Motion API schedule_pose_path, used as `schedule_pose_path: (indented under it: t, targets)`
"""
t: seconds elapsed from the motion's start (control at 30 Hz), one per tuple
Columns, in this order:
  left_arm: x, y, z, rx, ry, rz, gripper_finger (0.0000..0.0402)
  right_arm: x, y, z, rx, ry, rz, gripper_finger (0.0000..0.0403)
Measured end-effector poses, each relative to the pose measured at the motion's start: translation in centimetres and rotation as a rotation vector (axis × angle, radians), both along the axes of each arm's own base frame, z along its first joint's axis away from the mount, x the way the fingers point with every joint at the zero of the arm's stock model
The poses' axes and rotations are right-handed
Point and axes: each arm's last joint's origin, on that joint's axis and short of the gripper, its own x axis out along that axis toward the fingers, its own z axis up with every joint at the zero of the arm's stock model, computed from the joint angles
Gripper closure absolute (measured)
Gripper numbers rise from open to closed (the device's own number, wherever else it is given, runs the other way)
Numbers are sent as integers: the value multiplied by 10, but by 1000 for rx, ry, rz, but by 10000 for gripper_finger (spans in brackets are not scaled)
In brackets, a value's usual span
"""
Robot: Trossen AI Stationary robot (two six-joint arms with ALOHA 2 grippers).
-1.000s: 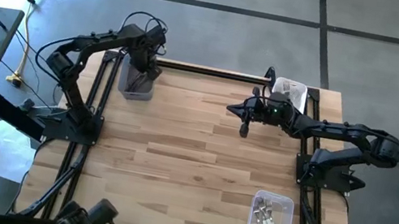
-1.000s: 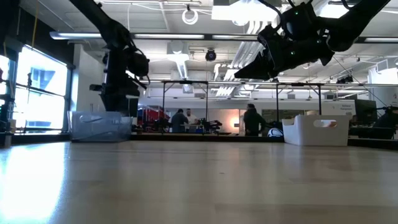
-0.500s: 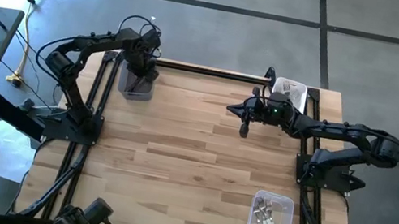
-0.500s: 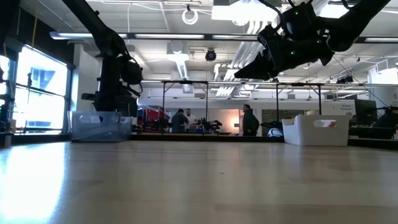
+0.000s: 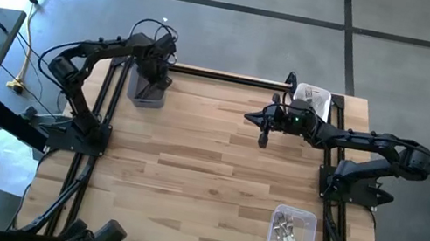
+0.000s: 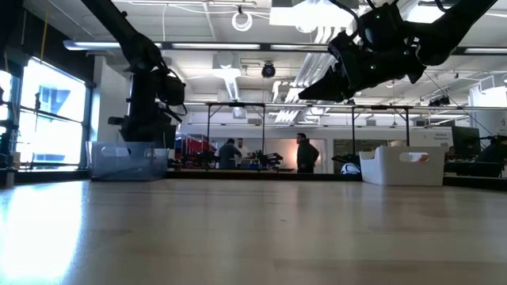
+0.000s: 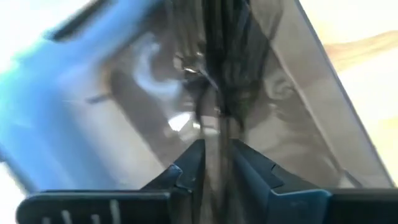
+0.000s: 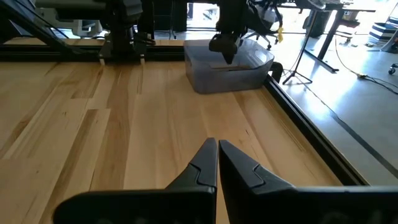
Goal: Sort silverware by color (type)
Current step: Put the black fork into the black bin, then return to Home Position
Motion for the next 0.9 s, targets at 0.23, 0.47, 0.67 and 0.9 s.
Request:
schedule_pose_path:
  t: [0.23, 0.47, 0.67, 0.9]
  targets:
    - [13, -21, 30, 160, 27, -80, 296, 0, 0, 0, 1, 3, 0, 403]
    - [33, -63, 76, 413, -212, -188, 286, 0, 0, -1, 6, 13, 0, 403]
    - [45, -115, 81, 611, -578, -410, 301, -6, 1, -9, -43, 4, -58, 403]
    - [43, -161, 50, 834, -943, -697, 324, -29, 10, -33, -77, -117, -116, 403]
